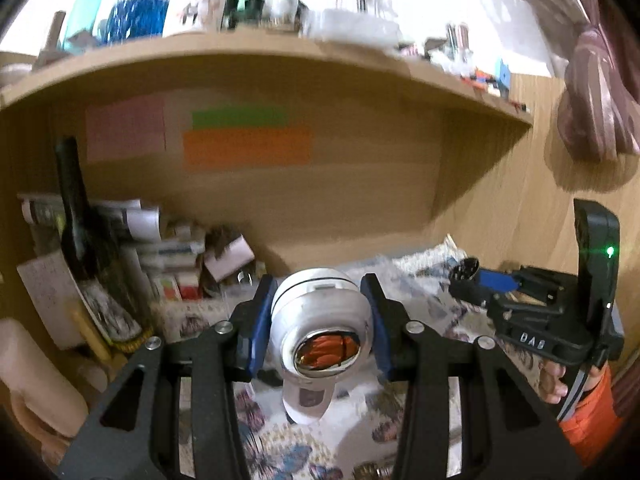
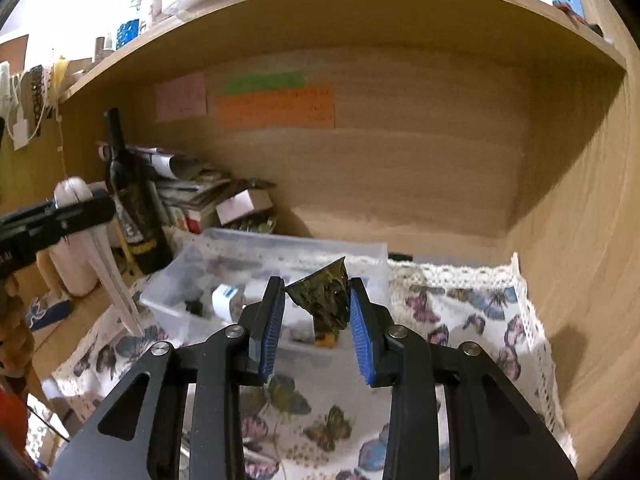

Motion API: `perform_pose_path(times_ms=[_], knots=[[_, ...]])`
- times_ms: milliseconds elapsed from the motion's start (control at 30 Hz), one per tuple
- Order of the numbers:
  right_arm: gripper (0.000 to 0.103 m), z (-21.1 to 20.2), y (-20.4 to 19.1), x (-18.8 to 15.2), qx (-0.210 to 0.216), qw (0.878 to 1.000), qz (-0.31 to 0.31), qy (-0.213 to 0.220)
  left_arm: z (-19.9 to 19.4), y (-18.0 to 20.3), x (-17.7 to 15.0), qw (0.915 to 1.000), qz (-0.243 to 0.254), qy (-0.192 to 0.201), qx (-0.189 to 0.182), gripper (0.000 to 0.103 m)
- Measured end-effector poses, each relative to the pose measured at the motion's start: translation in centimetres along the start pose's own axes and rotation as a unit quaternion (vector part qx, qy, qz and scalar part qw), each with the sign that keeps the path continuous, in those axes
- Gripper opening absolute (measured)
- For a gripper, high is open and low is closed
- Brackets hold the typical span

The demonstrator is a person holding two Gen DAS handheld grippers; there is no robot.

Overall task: Organize rigid objects
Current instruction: 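Lower the massager into the clear box with left tool while right drops its item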

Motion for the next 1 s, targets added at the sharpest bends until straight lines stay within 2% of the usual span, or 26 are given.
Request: perform_pose_path(times_ms=[133, 300, 467, 600, 933, 1000], knots=[[0.029, 1.0, 0.2, 0.9, 0.001, 1.0, 0.0, -0.001, 1.2, -0.4, 1.3, 0.9998, -0.001, 0.01, 0.015, 0.043], [0.029, 2.7, 0.7, 1.1, -0.003, 1.0, -0.002, -0.009, 4.1, -0.7, 1.3, 0.9996, 0.004, -0.005, 0.027, 0.043], [0.029, 5.0, 1.2, 0.7, -0.002, 0.999, 0.001, -0.036, 8.1, -0.2, 0.1, 0.9981, 0.02, -0.055, 0.02, 0.043], [0.029, 7.0, 1.7, -0.1, 0.001, 0.998, 0.002, -0.068, 11.5, 0.6, -1.0, 0.9935, 0.023, -0.111, -0.007, 0.043], [0.029, 11.0, 2.0, -2.0, 0.008, 0.991, 0.0, -0.132, 16.3, 2.8, -2.0, 0.9845, 0.026, -0.17, -0.036, 0.042], [0.029, 11.4, 1.9, -2.2, 0.007, 0.99, -0.002, -0.139, 17.0, 3.0, -2.2, 0.9833, 0.028, -0.177, -0.032, 0.042]])
Point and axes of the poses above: each gripper's, at about its wrist camera, not at the fingertips, and z roughly the way its jaws point, y to its right, x to its top, the point moved 2 cm from there along z, roughly the way its jaws point, and after that the axes turned 3 degrees about x, right-handed, at the moved point
